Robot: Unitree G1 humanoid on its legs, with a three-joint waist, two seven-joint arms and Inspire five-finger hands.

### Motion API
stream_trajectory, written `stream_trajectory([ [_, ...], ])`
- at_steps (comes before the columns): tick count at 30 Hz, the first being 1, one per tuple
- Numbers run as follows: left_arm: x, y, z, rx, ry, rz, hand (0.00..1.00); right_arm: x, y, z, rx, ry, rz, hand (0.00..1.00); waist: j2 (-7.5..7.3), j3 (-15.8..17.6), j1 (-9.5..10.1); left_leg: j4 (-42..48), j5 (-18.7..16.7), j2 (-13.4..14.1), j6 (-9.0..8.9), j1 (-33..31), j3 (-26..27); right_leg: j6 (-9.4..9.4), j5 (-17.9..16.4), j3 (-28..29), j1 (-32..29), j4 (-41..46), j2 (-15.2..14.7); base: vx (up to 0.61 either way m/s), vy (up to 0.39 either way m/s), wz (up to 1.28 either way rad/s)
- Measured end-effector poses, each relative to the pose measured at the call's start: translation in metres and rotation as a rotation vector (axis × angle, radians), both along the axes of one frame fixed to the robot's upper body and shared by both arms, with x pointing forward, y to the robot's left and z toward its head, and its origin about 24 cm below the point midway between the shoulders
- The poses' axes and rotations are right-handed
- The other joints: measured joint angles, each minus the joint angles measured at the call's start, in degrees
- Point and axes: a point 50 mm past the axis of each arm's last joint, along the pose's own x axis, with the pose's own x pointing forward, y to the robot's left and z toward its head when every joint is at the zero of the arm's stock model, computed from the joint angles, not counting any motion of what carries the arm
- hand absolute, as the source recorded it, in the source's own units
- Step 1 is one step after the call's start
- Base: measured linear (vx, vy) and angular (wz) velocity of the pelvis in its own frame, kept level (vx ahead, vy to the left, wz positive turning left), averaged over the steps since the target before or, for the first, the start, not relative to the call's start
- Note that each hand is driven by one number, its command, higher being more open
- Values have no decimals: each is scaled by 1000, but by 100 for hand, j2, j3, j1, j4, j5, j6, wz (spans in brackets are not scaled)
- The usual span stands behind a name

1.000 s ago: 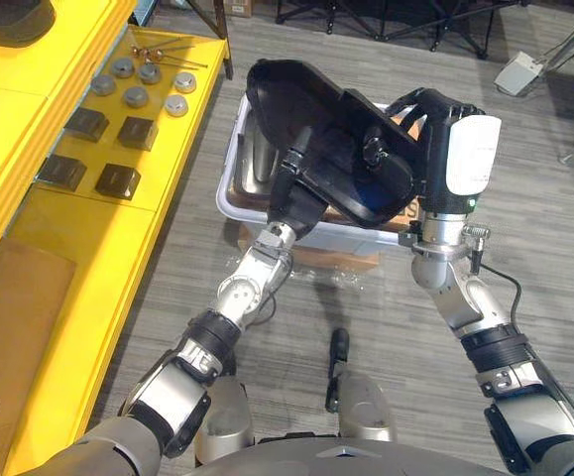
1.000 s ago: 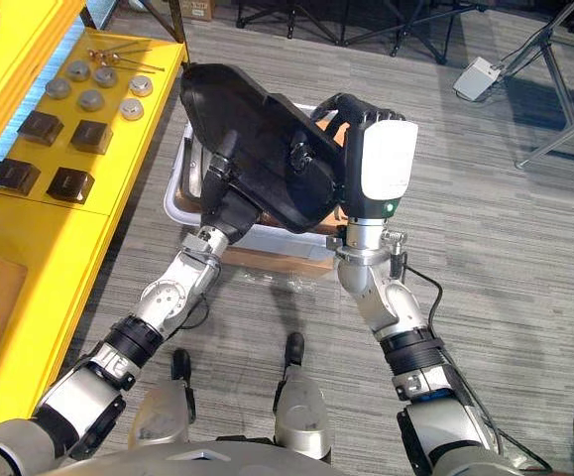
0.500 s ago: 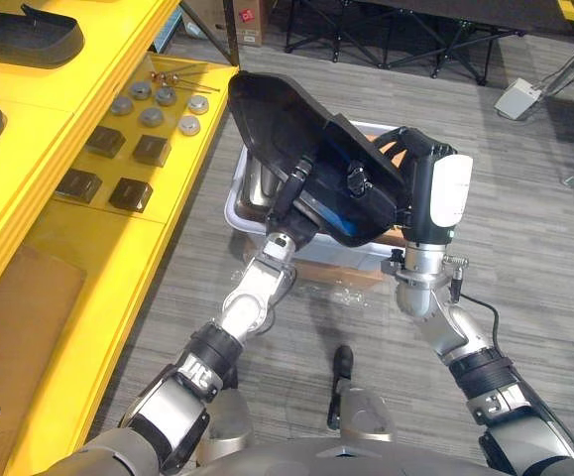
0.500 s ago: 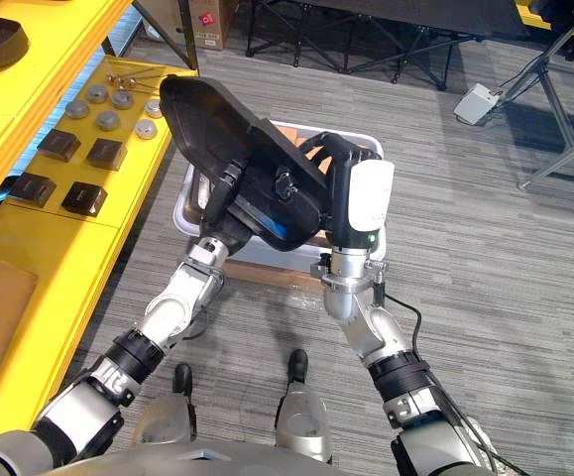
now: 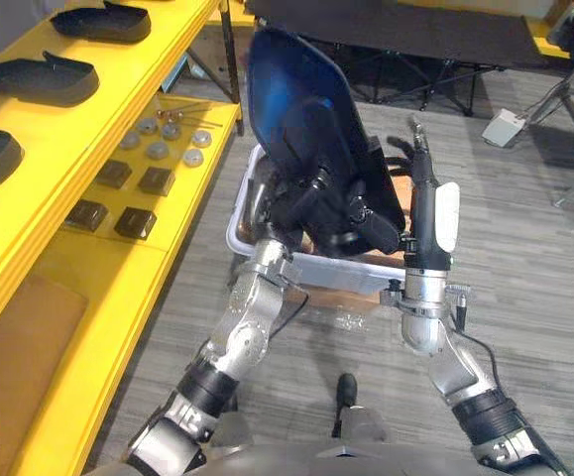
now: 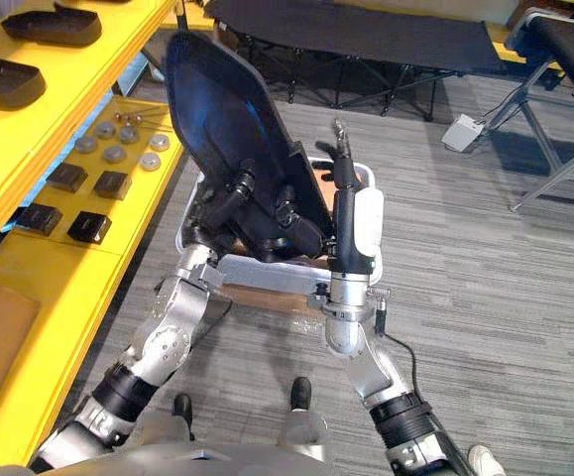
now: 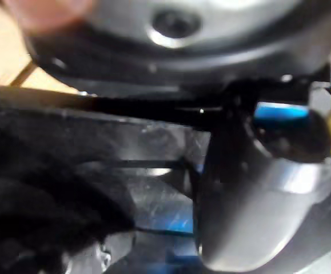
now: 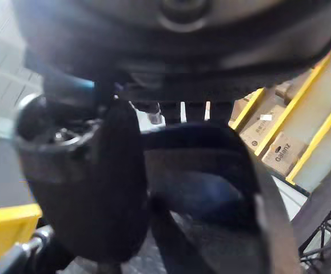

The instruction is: Walk over and take three plastic housings, then place them on the shelf

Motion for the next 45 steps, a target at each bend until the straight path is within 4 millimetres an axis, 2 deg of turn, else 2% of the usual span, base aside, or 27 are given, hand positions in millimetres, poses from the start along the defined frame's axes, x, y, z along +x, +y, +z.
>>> stream_trajectory([
  [3, -4, 16, -2, 104, -14, 94, 0, -6, -4, -4, 92, 74, 34, 100, 42, -158, -2, -22, -12, 1, -9, 101, 20, -3, -43, -9, 78, -1, 2, -11, 2, -6],
  [6, -10, 39, -17, 243, 33, 248, 0, -15, -4, -10, 221, 163, 102, 100, 96, -280, -8, -92, -43, 10, -12, 191, 43, -40, -123, -31, 114, -4, 14, -31, -4, -6],
  [8, -20, 61, -32, 419, 92, 460, 0, -24, 0, -15, 305, 231, 180, 100, 127, -335, -11, -127, -50, 25, -9, 188, 61, -37, -128, -54, 81, -8, 25, -22, -7, -6],
  [11, -33, 84, -43, 590, 132, 685, 0, -35, 6, -27, 310, 309, 222, 100, 116, -359, 1, -129, -48, 77, -23, 181, 62, -54, -135, -85, 78, -9, 69, -3, -3, -1],
  [13, -39, 95, -44, 669, 132, 801, 0, -40, 9, -36, 347, 371, 231, 100, 99, -384, 43, -128, -29, 113, -42, 176, 53, -73, -145, -98, 77, -9, 101, 0, 0, 0],
  [15, -43, 99, -37, 738, 86, 913, 0, -45, 9, -49, 496, 468, 226, 100, 97, -405, 139, -126, -28, 116, -51, 171, 53, -96, -137, -98, 69, -8, 104, 0, 0, 0],
  [18, -52, 102, -30, 771, 37, 986, 0, -59, 5, -73, 654, 604, 203, 100, 101, -514, 129, -125, -59, 113, -70, 165, 100, -80, -128, -61, 33, -9, 102, 31, 13, -6],
  [22, -60, 110, -37, 761, 71, 994, 0, -78, -7, -102, 762, 758, 163, 100, 163, -673, 9, -104, -122, 110, -69, 171, 229, -54, -114, 54, -34, -8, 102, 42, 22, -17],
  [24, -65, 113, -42, 677, 101, 949, 0, -86, -18, -112, 765, 797, 104, 100, 177, -683, -59, -93, -148, 111, -62, 185, 273, -52, -115, 97, -47, -9, 105, 2, 13, -10],
  [28, -73, 116, -48, 600, 124, 909, 0, -90, -28, -117, 817, 833, 89, 100, 185, -687, -48, -52, -178, 113, -51, 188, 286, -51, -120, 114, -38, -11, 107, -7, 4, -3],
  [31, -81, 121, -50, 574, 147, 910, 0, -88, -25, -117, 818, 853, 129, 100, 211, -699, -16, 10, -243, 114, -1, 172, 251, -85, -160, 81, 0, -11, 104, -14, 4, 6],
  [33, -87, 126, -43, 556, 135, 945, 0, -87, -22, -117, 813, 858, 159, 100, 219, -695, 0, 32, -244, 115, 5, 145, 101, -71, -211, -79, 92, -11, 98, -16, -3, 36],
  [35, -90, 131, -34, 541, 102, 981, 0, -86, -21, -117, 810, 863, 170, 100, 236, -693, 65, 123, -264, 113, 18, 27, -160, -73, -267, -351, 225, -10, 86, -7, -12, 65],
  [37, -96, 143, -22, 530, 68, 1054, 0, -81, -18, -116, 803, 881, 192, 100, 261, -685, 226, 215, -250, 102, 27, -68, -494, -79, -302, -686, 384, -9, 84, 11, -16, 76],
  [40, -113, 165, -15, 539, 76, 1186, 0, -70, -9, -114, 821, 900, 260, 100, 295, -701, 506, 288, -231, 61, -2, -167, -947, -19, -373, -1146, 640, -8, 84, 18, -26, 83],
  [42, -135, 186, -16, 574, 120, 1307, 0, -60, -3, -110, 778, 904, 305, 100, 280, -711, 789, 300, -220, -15, 3, -229, -1332, 27, -478, -1542, 820, -8, 64, 5, -17, 83],
  [43, -142, 191, -16, 585, 134, 1335, 0, -58, 0, -109, 769, 901, 315, 100, 269, -714, 869, 297, -216, -31, 3, -231, -1390, 38, -497, -1609, 866, -8, 58, 18, -7, 64],
  [45, -169, 206, -20, 596, 198, 1430, 0, -45, 11, -106, 726, 896, 336, 100, 203, -750, 1202, 295, -216, -101, 4, -238, -1564, 75, -552, -1770, 975, -7, 24, 36, 5, 42],
])
